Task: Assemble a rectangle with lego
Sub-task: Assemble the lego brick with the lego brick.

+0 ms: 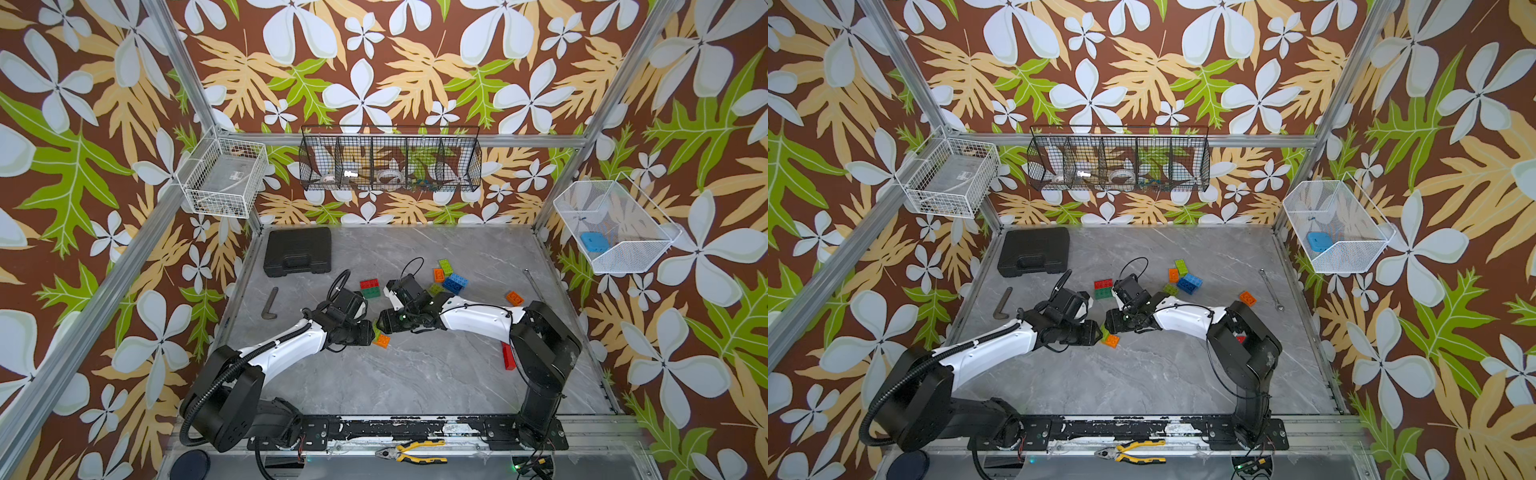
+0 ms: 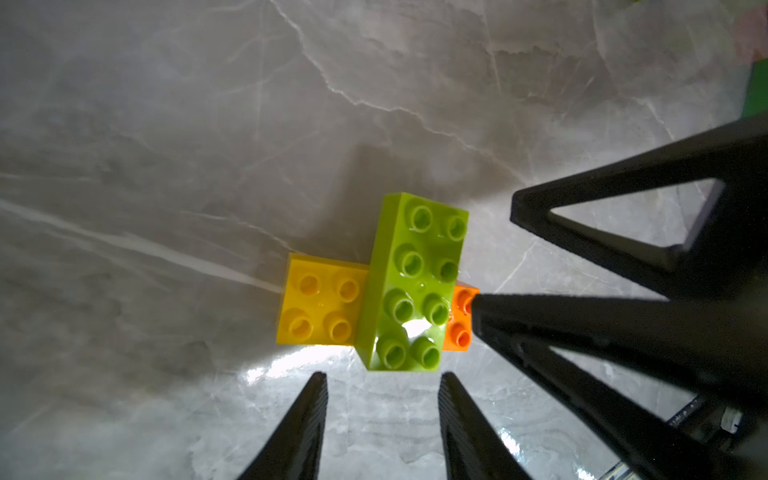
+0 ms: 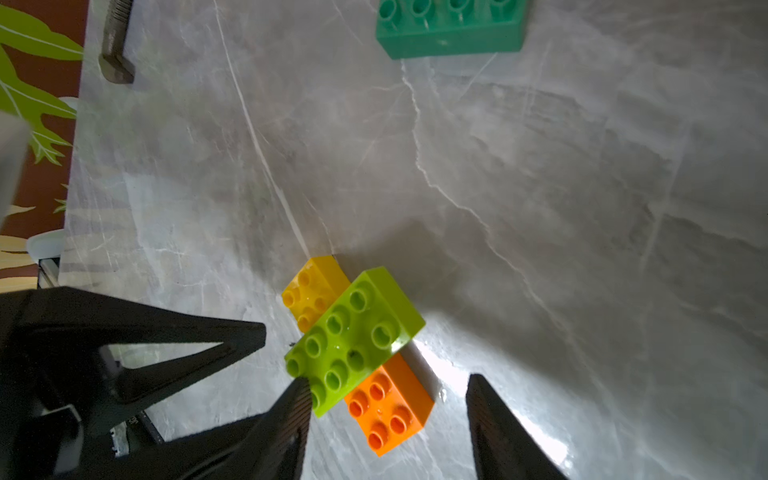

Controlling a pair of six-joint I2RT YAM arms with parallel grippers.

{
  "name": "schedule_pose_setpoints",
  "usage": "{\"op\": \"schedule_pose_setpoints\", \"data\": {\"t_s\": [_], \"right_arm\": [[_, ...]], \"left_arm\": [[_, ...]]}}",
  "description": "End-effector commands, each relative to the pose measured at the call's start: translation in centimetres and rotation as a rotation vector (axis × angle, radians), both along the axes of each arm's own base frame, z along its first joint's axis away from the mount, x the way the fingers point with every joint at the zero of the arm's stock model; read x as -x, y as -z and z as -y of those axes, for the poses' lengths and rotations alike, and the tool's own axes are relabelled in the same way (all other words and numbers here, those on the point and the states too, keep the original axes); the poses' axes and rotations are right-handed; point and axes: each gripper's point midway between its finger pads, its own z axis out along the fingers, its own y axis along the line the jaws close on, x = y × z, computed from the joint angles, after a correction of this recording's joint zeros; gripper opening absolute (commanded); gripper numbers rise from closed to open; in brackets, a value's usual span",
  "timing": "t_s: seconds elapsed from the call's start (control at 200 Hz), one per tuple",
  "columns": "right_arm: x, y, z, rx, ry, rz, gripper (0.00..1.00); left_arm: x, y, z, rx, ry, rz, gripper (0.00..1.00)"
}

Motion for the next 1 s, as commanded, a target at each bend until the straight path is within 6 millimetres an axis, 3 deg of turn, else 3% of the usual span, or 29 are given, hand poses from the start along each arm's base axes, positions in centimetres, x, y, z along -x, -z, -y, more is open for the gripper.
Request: {"op": "schedule_pose_setpoints", "data": {"t_s": [0.0,0.335,0.576,0.831,0.996], "right_arm": [[0.2,0.3,-0.2,0.022,-0.025,0.006,0.59],[0.5,0.9,-0.5,0.043,-0.042,0.002,0.58],[0.8,2.2,0.0,0.076,-0.043,-0.011,0.56],[1.1,2.9,0.6,0.107,-0.045,-0.013,0.55],[1.1,3.1,0.6,0.112,-0.045,-0.015,0.54]], "left_arm": [[-0.5,0.1,-0.4,-0.028,-0.01,0.016,0.47],[-0.8,0.7,-0.8,-0.069,-0.006,0.018,0.46],[-0.1,2.2,-1.3,-0.099,0.003,-0.022,0.42],[1.2,3.5,-1.5,-0.098,0.01,-0.078,0.24],[2.3,4.6,-2.1,-0.124,0.022,-0.114,0.17]]}}
